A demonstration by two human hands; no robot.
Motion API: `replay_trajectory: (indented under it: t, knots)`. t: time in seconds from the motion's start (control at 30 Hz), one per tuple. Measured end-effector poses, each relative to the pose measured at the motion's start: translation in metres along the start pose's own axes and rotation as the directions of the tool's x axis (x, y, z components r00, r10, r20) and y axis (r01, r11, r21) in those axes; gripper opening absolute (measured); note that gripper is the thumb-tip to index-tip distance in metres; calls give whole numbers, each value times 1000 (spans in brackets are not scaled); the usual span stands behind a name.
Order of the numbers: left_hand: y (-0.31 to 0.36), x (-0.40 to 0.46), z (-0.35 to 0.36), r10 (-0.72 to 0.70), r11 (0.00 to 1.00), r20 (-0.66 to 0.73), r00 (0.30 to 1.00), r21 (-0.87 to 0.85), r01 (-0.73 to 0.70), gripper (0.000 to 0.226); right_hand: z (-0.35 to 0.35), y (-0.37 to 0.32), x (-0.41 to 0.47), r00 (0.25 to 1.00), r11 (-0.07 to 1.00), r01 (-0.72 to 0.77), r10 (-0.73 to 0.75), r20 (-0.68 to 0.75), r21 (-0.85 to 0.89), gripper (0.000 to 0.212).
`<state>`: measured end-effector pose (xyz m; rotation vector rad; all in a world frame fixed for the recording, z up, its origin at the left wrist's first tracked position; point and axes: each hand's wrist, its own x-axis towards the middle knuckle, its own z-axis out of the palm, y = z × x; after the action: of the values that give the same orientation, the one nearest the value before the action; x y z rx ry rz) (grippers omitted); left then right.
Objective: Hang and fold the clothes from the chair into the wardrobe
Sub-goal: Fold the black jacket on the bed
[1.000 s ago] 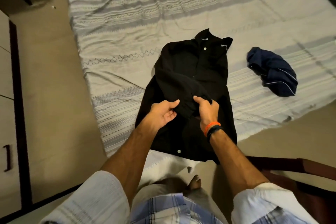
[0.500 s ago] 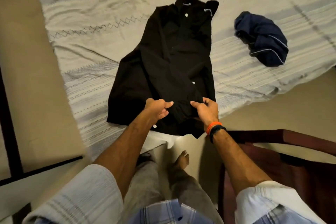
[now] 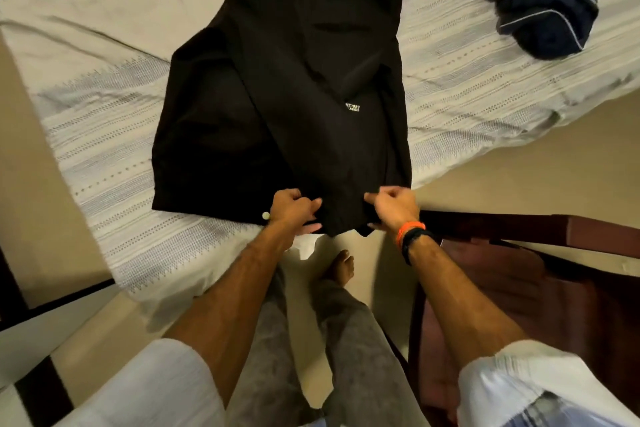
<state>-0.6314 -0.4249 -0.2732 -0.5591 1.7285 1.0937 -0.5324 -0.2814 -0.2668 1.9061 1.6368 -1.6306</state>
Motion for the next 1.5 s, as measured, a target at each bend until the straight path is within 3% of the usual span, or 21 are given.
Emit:
replay_trajectory:
  t: [0.07,0.13,0.23,0.37,0.43,0.53,0.63,0.7,0.8,0.93,1.07,1.13,1.23,1.5]
  knots:
    - [-12,12,5,-27,993,-67,997,112,34,57,2,10,11,997,988,-27,37,61,-152,29]
    - [-15,15,8,23,982,-85,996,188,-6,60,4,13,15,998,973,61,-56,32,-223,36]
    - [-17,19,8,81,967,-113,990,249,-51,60,4,14,17,993,970,112,-118,-15,-214,25]
    - [-22,17,9,115,901,-171,978,433,-30,50,-1,20,19,987,981,57,-84,-138,-187,20]
    - [-22,18,11,100,923,-163,982,384,-30,50,-1,24,23,994,984,16,-35,-107,-177,25]
    - [-24,15,15,43,989,-113,993,148,-26,33,-3,27,25,998,987,38,-44,-33,-158,35]
    - [-33,12,15,93,983,-123,988,169,-72,9,-6,32,26,996,989,80,-84,-26,-129,34]
    - [-36,13,15,124,981,-146,981,166,-99,12,-7,36,26,997,990,75,-77,-15,-116,33]
    - [-30,10,18,62,997,-69,996,57,-58,27,-7,40,25,998,994,66,-67,-4,-85,32]
    - [-34,13,20,206,951,-170,964,268,-156,14,-8,42,25,991,987,115,-121,-51,-115,30]
    - [-36,13,19,183,935,-177,967,334,-116,12,-7,40,23,993,983,89,-100,-58,-161,29]
    - [-28,6,18,172,925,-147,974,364,-109,15,-9,35,17,976,959,179,-202,-86,-221,28]
    - [-7,-13,14,230,895,-178,957,425,-136,37,-14,19,4,925,885,328,-372,-77,-332,30]
    - [64,-38,9,536,725,-162,829,591,-353,50,-3,-58,-6,805,691,580,-567,174,-432,41]
